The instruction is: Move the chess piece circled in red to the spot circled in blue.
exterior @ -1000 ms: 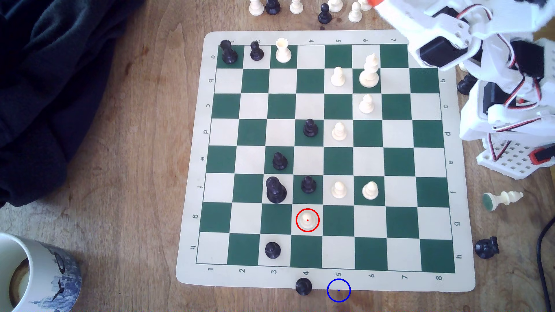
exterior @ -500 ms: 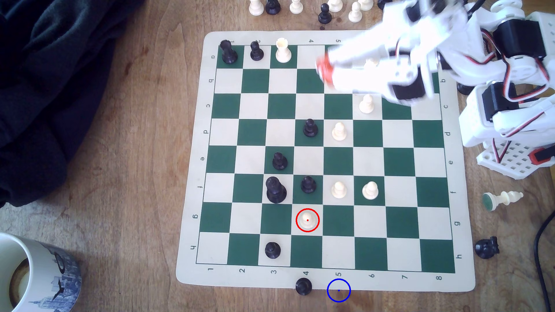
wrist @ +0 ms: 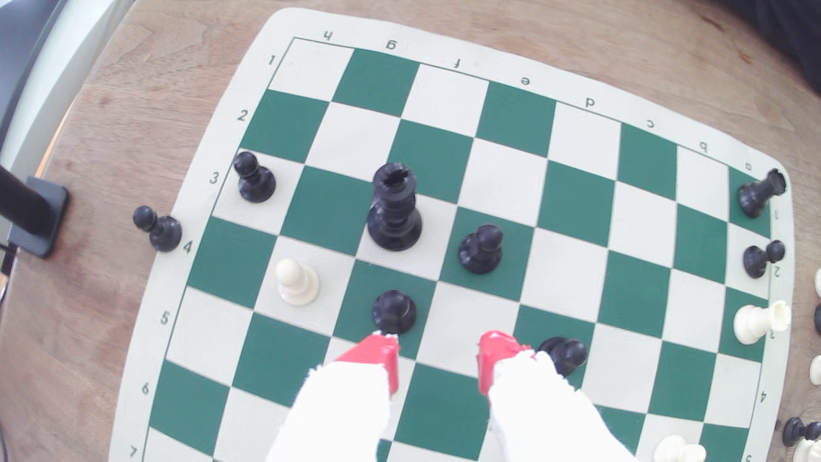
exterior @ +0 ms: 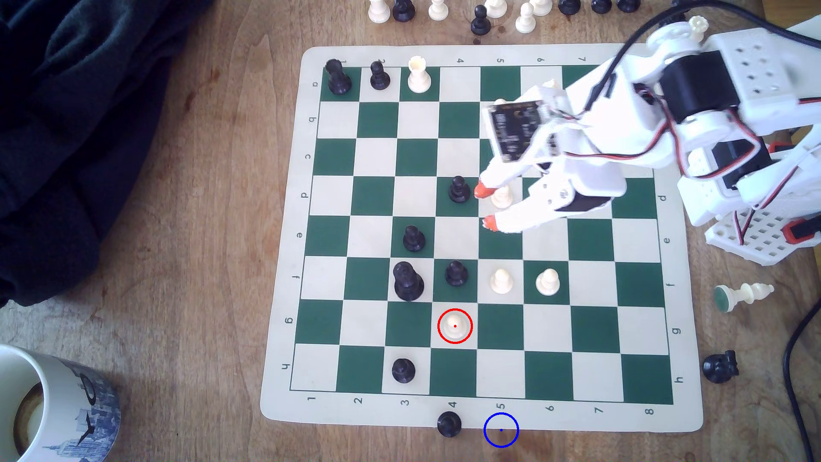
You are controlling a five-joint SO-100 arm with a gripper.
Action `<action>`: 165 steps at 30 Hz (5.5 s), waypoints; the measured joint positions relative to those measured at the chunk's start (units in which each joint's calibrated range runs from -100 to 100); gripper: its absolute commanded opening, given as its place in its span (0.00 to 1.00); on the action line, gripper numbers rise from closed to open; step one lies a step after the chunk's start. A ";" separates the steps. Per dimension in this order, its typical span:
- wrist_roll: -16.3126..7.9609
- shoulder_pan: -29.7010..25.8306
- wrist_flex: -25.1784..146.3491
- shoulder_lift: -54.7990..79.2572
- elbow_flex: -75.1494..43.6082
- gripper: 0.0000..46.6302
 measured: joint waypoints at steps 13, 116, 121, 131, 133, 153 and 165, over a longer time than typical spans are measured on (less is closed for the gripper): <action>-3.91 -5.38 -0.72 15.92 -7.50 0.36; -7.72 -10.10 -17.61 43.15 -13.01 0.06; -7.72 -10.10 -17.61 43.15 -13.01 0.02; -8.79 -10.69 -17.61 42.48 -13.01 0.01; -8.89 -10.91 -17.61 40.39 -13.01 0.01; -8.40 -24.93 -14.50 41.98 -19.16 0.01; -8.45 -25.52 -15.46 46.59 -20.52 0.01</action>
